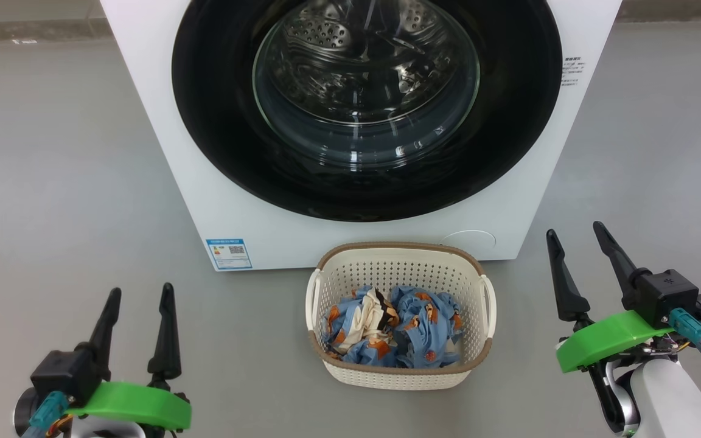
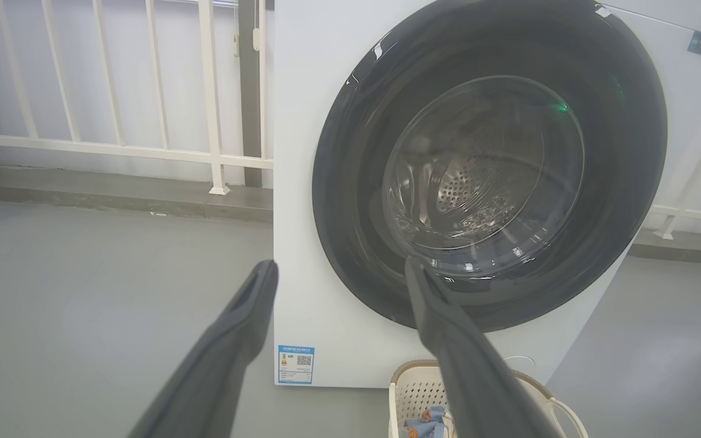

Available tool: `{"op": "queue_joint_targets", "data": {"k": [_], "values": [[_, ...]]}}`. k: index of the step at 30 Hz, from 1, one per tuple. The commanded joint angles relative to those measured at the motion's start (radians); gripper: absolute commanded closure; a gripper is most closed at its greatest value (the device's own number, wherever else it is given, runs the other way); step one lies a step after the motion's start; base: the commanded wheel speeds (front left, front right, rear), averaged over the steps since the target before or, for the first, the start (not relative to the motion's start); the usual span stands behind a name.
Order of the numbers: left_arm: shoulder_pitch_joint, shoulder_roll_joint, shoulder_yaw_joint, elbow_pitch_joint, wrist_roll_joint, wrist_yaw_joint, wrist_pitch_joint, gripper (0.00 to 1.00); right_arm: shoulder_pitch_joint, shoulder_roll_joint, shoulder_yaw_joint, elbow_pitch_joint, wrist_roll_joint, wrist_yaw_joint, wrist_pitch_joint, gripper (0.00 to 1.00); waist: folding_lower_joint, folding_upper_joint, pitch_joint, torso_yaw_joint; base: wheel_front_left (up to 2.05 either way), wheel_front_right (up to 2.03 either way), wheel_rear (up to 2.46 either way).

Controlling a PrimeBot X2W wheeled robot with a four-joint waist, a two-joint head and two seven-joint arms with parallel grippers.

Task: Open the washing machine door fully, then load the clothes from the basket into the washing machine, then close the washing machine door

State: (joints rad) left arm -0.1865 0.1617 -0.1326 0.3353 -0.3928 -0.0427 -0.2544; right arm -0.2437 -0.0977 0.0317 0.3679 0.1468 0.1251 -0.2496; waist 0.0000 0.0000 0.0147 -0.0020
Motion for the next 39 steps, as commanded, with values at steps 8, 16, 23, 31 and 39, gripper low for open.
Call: {"op": "queue_joint_targets", "data": {"k": [8, 16, 23, 31, 39], "values": [[-0.057, 0.024, 0.028, -0.014, 0.002, 0.001, -0.007, 0.0, -0.045, -0.004, 0.02, -0.025, -0.011, 0.006, -0.012, 0.0, 0.0, 0.0, 0.011, 0.003, 0.0, 0.0, 0.0], [-0.061, 0.032, 0.013, 0.001, 0.022, 0.016, -0.006, 0.0, -0.045, -0.005, 0.019, -0.023, -0.013, 0.006, -0.012, 0.0, 0.0, 0.0, 0.006, 0.005, 0.04, 0.04, -0.08], [-0.058, 0.032, 0.009, 0.003, 0.02, 0.021, -0.006, 0.0, -0.044, -0.006, 0.02, -0.021, -0.01, 0.006, -0.012, 0.0, 0.0, 0.0, -0.001, 0.004, 0.49, 0.49, -0.99], [-0.053, 0.032, 0.004, 0.005, 0.017, 0.025, -0.007, 0.0, -0.043, -0.012, 0.025, -0.018, -0.007, 0.006, -0.012, 0.0, 0.0, 0.0, -0.01, 0.001, 1.06, 1.06, -2.12], [-0.047, 0.031, 0.004, 0.004, 0.001, 0.019, -0.007, 0.0, -0.042, -0.016, 0.027, -0.014, -0.006, 0.006, -0.012, 0.0, 0.0, 0.0, -0.015, -0.001, 1.15, 1.18, -2.33]]}}
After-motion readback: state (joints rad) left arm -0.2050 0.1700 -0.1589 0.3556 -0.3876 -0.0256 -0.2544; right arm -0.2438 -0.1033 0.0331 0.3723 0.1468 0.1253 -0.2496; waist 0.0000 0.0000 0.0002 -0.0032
